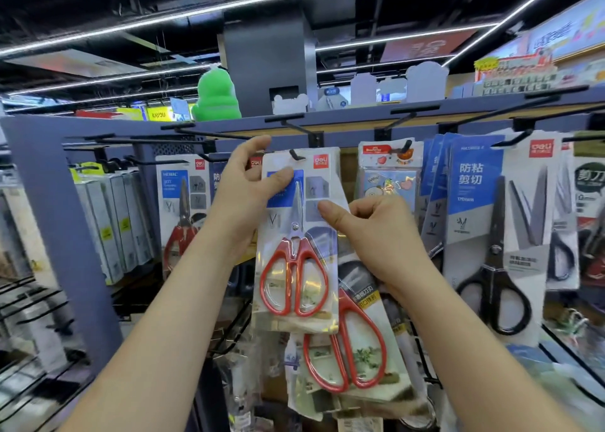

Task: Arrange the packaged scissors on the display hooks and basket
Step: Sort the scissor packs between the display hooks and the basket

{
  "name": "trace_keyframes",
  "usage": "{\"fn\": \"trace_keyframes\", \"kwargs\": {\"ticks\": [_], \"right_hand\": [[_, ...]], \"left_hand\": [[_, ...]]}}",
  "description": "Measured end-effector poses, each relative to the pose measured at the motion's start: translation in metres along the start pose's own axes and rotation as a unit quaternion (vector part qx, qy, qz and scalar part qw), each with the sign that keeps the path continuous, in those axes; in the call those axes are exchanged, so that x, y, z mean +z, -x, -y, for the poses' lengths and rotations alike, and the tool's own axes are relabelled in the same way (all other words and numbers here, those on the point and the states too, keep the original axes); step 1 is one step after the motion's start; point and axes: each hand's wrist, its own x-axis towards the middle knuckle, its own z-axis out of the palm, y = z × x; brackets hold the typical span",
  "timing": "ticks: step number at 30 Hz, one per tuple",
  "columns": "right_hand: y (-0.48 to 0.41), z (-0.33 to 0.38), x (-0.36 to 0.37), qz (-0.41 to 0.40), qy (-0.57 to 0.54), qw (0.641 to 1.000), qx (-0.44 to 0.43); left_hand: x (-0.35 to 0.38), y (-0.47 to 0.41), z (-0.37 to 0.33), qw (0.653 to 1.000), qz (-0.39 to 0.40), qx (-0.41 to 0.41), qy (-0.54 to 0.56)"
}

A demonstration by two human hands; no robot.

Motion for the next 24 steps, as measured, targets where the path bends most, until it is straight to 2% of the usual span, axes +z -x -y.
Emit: {"fn": "trace_keyframes", "kwargs": {"ticks": [3,5,9,12,16,24], "right_hand": [[-0.002,-0.006,0.000,-0.020,0.040,0.999,-0.013],[-0.001,-0.011,-0.008,-0.028,0.074,0.997,-0.021],[0.009,-0.024,-0.022,-0.078,0.111,0.990,-0.042],[0.020,-0.043,-0.005,-0.077,0.170,0.982,-0.041],[0.027,-0.058,-0.009,-0.115,0.137,0.984,-0.016],[0.036,-0.040,-0.028,-0.112,0.035,0.993,0.018]], "left_hand": [[-0.009,0.016,0.018,0.992,0.020,0.053,-0.113],[-0.013,0.019,0.024,0.986,0.003,0.066,-0.154],[-0.007,0.011,0.034,0.988,-0.022,0.064,-0.141],[0.011,0.014,0.057,0.984,-0.067,0.090,-0.136],[0.016,0.010,0.071,0.953,-0.125,0.156,-0.226],[0.015,0.007,0.075,0.905,-0.124,0.206,-0.350]]}}
